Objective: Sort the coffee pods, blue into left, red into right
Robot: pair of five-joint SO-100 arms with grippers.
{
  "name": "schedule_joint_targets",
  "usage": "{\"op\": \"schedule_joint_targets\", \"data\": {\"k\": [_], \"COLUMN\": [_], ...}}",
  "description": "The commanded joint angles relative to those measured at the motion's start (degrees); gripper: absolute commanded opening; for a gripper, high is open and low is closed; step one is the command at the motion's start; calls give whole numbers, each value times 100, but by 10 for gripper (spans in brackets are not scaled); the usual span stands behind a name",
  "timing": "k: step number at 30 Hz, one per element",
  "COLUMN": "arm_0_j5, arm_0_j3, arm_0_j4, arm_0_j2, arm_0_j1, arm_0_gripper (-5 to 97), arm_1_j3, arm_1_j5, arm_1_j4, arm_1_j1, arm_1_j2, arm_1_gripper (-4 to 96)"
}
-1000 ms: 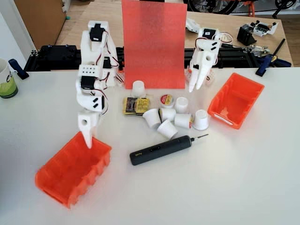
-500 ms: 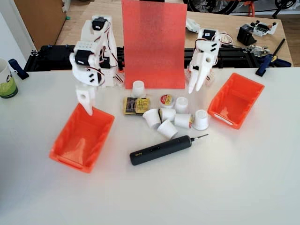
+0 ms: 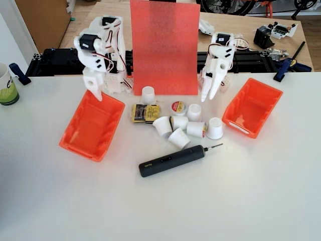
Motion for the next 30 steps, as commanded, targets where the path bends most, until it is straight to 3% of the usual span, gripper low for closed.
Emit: {"op": "schedule_joint_targets", "data": {"k": [1, 3, 16, 20, 25, 30], "arm_0_j5": [-1072, -905, -923, -519, 431, 519], "arm_0_j3": [-167, -114, 1459, 1450, 1468, 1441], "arm_0_j4": [229, 325, -281, -510, -958, -1151], "arm_0_j2": [369, 439, 1661, 1670, 1644, 1608], "arm_0_j1": [-439, -624, -747, -976, -1538, -1600], "arm_0_gripper": [-54, -54, -51, 11, 88, 84], "arm_1_j3": [-123, -123, -167, -211, -246, -325], "arm_1_j5": [-220, -246, -404, -404, -404, -431], "arm_1_j4": [44, 70, 105, 149, 176, 281], "arm_1_j1": [141, 149, 149, 149, 149, 149], "arm_1_j2": [246, 246, 246, 246, 246, 246], "arm_1_gripper": [237, 237, 239, 244, 249, 252]}}
